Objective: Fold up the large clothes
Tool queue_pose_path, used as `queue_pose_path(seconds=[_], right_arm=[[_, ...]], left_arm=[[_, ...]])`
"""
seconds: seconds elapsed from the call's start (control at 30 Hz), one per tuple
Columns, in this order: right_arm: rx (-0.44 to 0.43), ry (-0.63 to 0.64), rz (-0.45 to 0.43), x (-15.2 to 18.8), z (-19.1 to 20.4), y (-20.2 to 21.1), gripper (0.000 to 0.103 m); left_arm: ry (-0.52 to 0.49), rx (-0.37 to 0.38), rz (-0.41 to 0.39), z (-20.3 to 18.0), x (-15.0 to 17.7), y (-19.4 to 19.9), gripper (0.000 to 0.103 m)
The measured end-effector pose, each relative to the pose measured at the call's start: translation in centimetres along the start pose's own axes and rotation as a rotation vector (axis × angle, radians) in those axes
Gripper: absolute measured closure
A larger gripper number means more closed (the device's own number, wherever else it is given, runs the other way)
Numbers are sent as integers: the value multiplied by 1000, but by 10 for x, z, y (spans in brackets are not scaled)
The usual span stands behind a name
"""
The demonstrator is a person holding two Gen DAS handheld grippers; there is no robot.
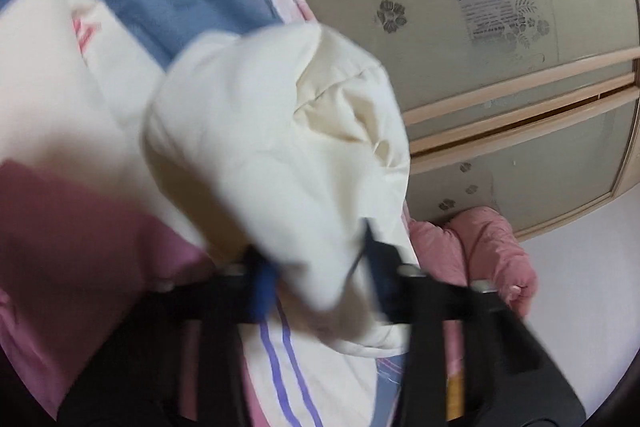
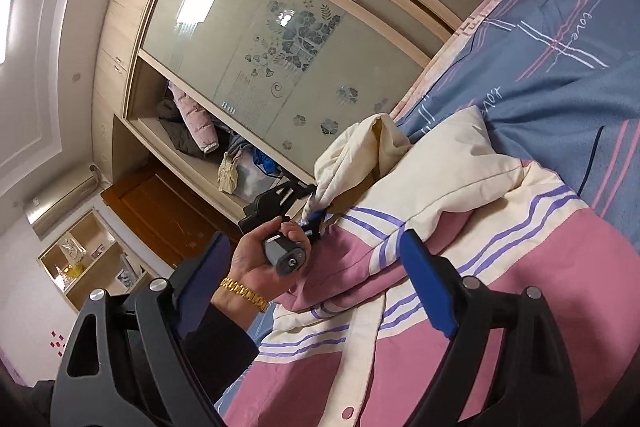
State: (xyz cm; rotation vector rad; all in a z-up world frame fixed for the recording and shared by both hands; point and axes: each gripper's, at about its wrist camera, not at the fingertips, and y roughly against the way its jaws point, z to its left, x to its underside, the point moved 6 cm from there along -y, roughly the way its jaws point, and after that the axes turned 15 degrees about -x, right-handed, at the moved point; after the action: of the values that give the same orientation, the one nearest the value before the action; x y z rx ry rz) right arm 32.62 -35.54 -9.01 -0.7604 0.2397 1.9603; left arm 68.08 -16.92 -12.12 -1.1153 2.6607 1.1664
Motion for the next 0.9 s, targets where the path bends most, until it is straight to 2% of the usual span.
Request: queue_pose_path(seconds=[0.03, 0.1, 0.23, 0.3, 0.37, 0.5, 0.63, 0.73, 0.8, 0.87, 0.9], right_arm=[[0, 6, 3, 0, 1, 1, 16], [3, 12, 9, -1, 0, 1, 16], [46, 28, 20, -2, -3, 0, 16], [91, 67, 44, -1, -2, -2, 16], [129, 102, 64, -1, -2, -3, 16], [145, 105, 74, -1, -2, -1, 16], [155, 113, 108, 3, -1, -3, 16], [161, 123, 131, 7, 0, -5, 16], [162, 117, 143, 10, -2, -7, 16], [160, 108, 156, 11, -4, -10, 16], [158, 99, 163, 13, -6, -12, 16]], left_arm=[[-31, -4, -38, -4, -2, 7, 85], [-182, -31, -139, -28, -4, 29, 88], [-523, -85, -283, -80, 28, 77, 89], [-654, -109, -332, -99, 52, 101, 89], [-707, -113, -328, -107, 76, 120, 89], [-722, -112, -265, -82, 131, 149, 89], [-655, -108, -197, -26, 175, 161, 89], [-618, -143, -159, 17, 202, 146, 89], [-545, -158, -84, 47, 210, 125, 89], [-524, -190, -64, 68, 210, 106, 77], [-496, -192, -35, 78, 209, 97, 58]])
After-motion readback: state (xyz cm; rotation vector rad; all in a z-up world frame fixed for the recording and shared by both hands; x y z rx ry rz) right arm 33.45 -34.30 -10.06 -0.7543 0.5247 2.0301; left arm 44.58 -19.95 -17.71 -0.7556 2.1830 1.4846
